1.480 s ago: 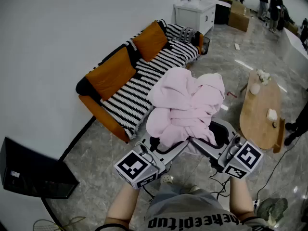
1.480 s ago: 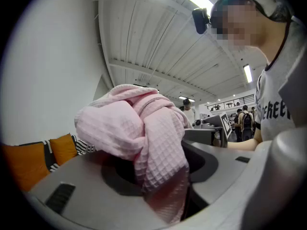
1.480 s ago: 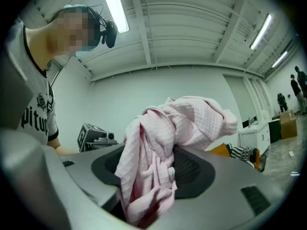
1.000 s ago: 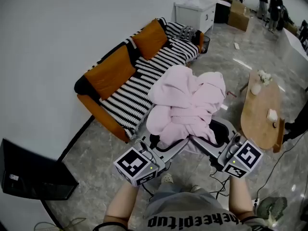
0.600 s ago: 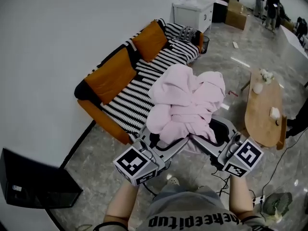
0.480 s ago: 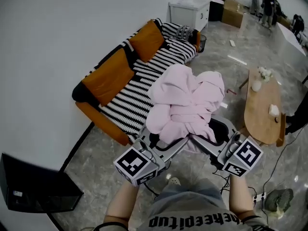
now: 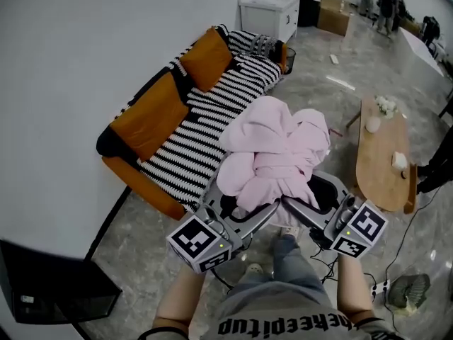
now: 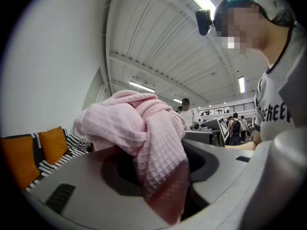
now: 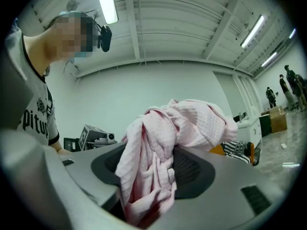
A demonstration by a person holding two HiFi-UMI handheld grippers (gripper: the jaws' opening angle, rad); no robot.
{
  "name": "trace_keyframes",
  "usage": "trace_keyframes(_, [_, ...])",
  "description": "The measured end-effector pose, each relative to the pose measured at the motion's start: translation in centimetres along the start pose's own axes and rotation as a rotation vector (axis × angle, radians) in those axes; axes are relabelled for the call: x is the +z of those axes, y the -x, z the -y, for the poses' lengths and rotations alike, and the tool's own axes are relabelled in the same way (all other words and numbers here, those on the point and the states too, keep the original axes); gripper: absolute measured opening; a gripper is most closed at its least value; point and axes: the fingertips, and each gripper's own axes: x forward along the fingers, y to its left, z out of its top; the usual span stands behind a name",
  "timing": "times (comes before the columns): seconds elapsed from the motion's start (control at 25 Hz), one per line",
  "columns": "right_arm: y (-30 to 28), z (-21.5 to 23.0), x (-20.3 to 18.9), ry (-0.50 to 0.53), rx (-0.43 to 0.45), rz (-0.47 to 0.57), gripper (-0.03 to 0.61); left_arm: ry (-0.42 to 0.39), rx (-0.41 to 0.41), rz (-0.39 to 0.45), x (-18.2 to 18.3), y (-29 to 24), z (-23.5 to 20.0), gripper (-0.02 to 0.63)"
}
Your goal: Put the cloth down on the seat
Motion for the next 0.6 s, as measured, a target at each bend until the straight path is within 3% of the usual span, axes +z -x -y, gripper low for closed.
trace_keyframes(0.4, [-2.8, 10.5, 1.7, 0.016, 0.068, -0.011, 0.282, -0.007, 0.073, -0.021, 1.1, -8.2, -7.0, 0.23])
trace_keyframes(0.6, [-2.9, 11.7, 1.6, 0.032, 0.098, -0.013, 0.282, -0.016, 0.099, -0.011, 0.8, -9.2, -7.6, 0.23])
